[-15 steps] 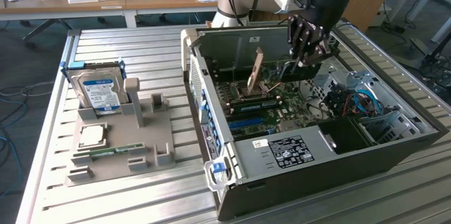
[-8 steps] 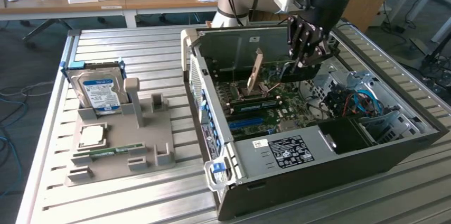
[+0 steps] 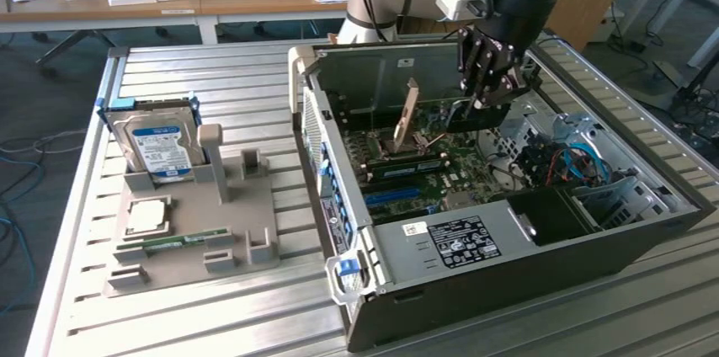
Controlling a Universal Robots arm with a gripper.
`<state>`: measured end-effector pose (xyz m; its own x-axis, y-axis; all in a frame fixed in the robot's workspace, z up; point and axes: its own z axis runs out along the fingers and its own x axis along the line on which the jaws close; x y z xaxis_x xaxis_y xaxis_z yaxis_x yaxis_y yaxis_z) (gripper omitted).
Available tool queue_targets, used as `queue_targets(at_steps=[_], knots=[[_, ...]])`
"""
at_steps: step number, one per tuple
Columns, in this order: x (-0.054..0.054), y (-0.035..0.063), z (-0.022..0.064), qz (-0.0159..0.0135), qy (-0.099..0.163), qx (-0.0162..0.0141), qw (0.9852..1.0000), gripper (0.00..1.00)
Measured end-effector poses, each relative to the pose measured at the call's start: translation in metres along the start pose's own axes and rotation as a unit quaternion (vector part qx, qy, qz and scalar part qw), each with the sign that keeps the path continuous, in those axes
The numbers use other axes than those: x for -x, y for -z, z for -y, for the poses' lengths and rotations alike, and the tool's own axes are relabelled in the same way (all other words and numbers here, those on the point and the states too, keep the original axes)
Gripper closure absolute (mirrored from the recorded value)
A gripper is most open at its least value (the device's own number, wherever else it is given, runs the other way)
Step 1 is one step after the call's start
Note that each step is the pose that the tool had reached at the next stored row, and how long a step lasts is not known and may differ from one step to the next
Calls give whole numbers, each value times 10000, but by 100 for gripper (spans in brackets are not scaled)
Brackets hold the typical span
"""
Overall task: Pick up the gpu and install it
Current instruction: 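Insert the gpu into the slot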
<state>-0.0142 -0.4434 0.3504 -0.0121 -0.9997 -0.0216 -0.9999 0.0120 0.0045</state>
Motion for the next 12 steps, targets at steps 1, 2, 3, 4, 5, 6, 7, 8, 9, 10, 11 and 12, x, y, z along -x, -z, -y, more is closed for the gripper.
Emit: queue_targets(at_steps=[1,2,3,4,5,6,7,8,9,10,11,12], knots=[[0,0,0,0,0,0,10000,74],[0,-1,0,0,0,0,10000,74],[0,-5,-2,2,-1,-1,10000,74],[0,-8,-6,2,-2,-1,10000,74],[0,-8,-7,0,-1,0,10000,74],[0,-8,-7,0,0,0,10000,74],[0,-9,-7,0,0,0,10000,74],[0,-9,-7,0,0,0,10000,74],[0,-9,-7,0,0,0,10000,74],[0,-9,-7,0,0,0,10000,74],[0,-9,-7,0,0,0,10000,74],[0,-9,-7,0,0,0,10000,74]])
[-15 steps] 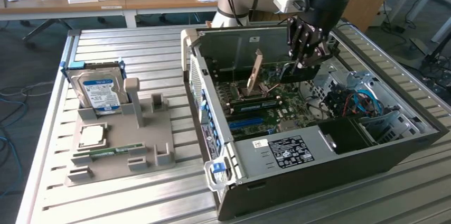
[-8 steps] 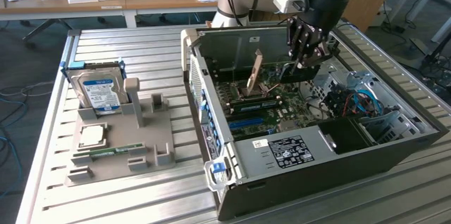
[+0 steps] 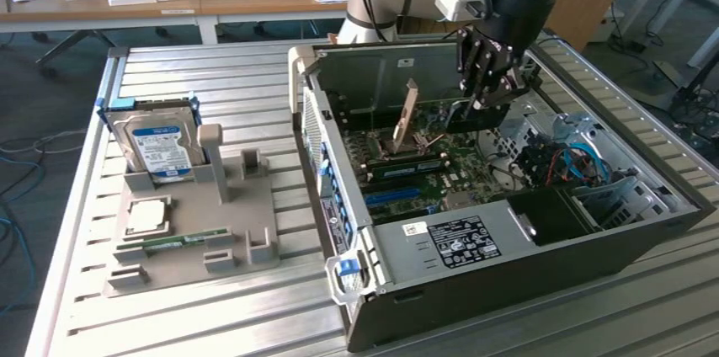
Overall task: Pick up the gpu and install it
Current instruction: 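Insert the gpu into the slot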
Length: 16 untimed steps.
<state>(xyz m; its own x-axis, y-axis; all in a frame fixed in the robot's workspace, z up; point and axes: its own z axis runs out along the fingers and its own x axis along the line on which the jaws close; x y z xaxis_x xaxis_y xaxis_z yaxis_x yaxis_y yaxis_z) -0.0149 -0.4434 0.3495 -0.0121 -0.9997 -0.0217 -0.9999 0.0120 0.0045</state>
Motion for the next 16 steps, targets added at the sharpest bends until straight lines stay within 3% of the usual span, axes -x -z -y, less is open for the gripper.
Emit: queue_targets(at_steps=[9,16], knots=[[-1,-29,-44,1,1,-3,10000,74],[-4,-115,-123,2,6,-77,10000,74]])
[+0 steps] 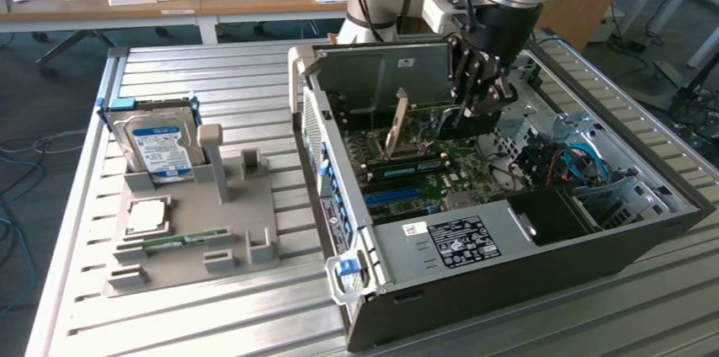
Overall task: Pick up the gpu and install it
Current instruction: 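Insert the gpu into the slot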
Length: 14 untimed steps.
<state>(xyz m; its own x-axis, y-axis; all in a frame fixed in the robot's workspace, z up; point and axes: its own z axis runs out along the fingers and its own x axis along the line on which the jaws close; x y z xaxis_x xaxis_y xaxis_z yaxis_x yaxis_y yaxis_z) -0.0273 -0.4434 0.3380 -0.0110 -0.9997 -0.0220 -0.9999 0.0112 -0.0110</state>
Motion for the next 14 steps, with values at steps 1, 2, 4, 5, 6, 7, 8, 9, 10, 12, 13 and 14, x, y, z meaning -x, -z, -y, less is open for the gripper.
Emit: queue_targets(at_steps=[1,2,4,5,6,7,8,9,10,12,13,14], knots=[[0,-10,-10,0,1,-14,10000,74],[-1,-16,-17,0,2,-22,10000,74],[-1,-16,-19,-1,2,-22,10000,74],[-1,-16,-19,-1,2,-22,10000,74],[-1,-17,-19,-1,2,-22,10000,74],[0,-20,-19,0,2,-23,10000,74],[-1,-31,-21,3,2,-25,10000,74],[-1,-42,-23,1,1,-27,10000,74],[-1,-56,-26,0,1,-29,10000,74],[-2,-84,-30,1,2,-35,10000,74],[-3,-98,-32,1,3,-37,10000,74],[-3,-109,-34,1,3,-37,10000,74]])
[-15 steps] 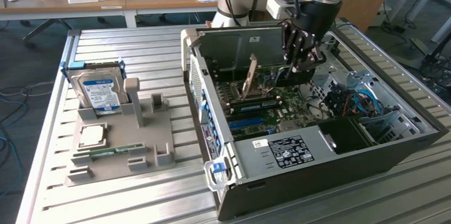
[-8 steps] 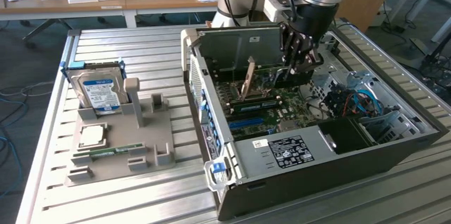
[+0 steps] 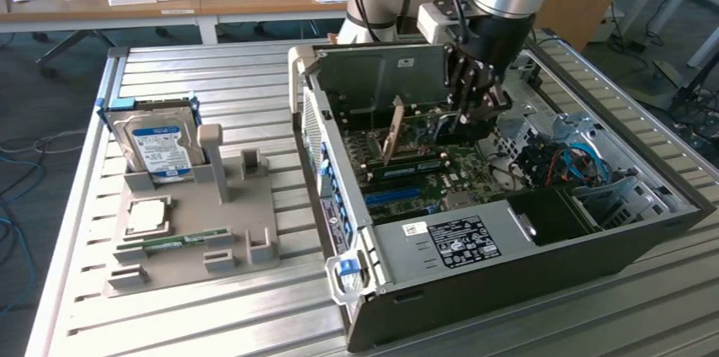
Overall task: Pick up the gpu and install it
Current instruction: 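Insert the gpu into the slot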
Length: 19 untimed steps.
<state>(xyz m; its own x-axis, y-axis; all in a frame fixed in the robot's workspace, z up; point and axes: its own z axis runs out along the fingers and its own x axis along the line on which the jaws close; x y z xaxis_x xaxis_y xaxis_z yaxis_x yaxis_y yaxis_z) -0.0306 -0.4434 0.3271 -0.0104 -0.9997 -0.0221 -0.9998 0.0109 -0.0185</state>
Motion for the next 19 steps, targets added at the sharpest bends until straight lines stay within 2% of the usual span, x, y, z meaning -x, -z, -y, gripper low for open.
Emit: queue_targets(at_steps=[19], knots=[[-2,-71,-15,-1,0,0,10000,74]])
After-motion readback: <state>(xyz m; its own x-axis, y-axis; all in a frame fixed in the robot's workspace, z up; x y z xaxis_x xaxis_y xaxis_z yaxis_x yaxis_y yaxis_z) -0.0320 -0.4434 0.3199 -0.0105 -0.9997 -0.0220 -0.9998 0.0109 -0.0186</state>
